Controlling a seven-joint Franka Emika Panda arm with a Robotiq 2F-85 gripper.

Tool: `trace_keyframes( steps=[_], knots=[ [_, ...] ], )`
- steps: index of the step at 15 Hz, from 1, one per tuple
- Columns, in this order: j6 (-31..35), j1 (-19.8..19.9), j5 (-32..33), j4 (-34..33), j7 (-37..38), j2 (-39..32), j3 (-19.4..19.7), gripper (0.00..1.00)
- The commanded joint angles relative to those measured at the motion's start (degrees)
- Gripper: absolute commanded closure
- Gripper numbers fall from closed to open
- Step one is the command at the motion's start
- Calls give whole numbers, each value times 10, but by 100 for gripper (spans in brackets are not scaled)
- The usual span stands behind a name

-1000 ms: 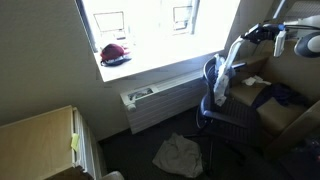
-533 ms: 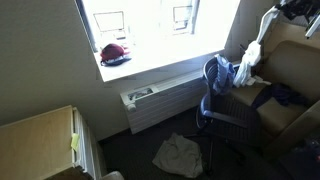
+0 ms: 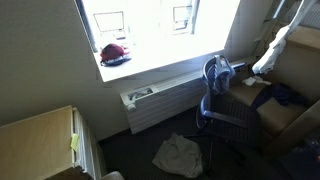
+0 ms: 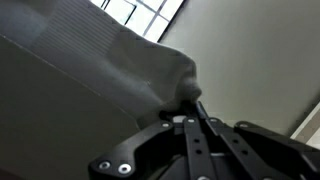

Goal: Put the clothes on the brown chair onto the black chair and vice-versa

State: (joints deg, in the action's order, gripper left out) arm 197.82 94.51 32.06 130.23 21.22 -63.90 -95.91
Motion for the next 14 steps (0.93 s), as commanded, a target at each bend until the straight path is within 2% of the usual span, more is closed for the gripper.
trace_keyframes(
  steps=[1, 4, 7, 8, 9, 12, 14],
  knots=[
    [0, 87, -60, 18, -99, -8, -16, 99],
    [4, 140, -81, 25, -159, 24, 5, 99],
    [8, 167, -86, 26, -208, 49, 36, 99],
    [8, 169, -88, 26, -220, 59, 52, 99],
    [-1, 145, -83, 6, -218, 7, 34, 99],
    [-1, 145, -83, 5, -221, 3, 41, 97],
    [5, 134, -79, -4, -234, 7, 65, 99]
  ],
)
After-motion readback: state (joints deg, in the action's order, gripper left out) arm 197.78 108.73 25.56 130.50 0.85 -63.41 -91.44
